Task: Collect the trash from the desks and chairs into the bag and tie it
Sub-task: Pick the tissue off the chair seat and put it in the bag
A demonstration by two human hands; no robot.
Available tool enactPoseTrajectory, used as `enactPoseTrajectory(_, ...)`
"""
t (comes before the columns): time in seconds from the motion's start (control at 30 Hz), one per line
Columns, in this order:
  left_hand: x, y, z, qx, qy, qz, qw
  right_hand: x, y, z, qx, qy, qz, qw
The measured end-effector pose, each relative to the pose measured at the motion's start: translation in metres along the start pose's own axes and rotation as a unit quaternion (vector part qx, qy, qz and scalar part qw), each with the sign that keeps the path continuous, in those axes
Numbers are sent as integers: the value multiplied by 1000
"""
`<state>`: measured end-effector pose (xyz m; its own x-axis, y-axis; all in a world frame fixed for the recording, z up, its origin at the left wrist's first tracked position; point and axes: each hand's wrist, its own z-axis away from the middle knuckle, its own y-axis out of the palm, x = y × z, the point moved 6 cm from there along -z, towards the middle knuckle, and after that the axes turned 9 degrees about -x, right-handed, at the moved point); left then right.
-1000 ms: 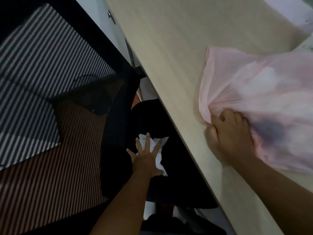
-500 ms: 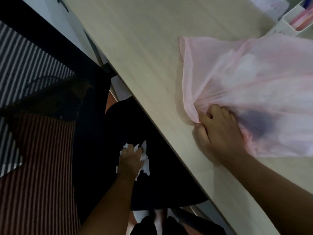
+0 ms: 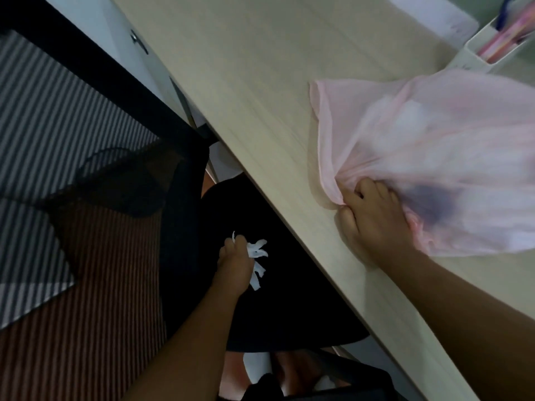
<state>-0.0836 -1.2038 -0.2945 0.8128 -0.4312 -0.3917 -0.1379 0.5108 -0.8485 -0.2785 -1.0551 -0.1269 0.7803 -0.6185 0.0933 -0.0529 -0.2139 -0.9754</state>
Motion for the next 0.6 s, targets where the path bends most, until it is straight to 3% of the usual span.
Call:
enactPoseTrajectory(0.1, -14, -52, 21, -46, 55, 73, 995, -1, 0, 2, 28, 26, -21, 999)
enactPoseTrajectory(0.23, -39, -119, 48, -107, 118, 121, 980, -4, -24, 4, 74, 88, -190, 975)
enactPoseTrajectory(0.37, -84, -176, 66, -137, 143, 164, 966, -34, -82, 22, -12, 220, -302, 928)
enactPoseTrajectory(0.6, -208, -202, 87, -19, 186, 177, 966, -99, -175, 67, -49, 278, -275, 919)
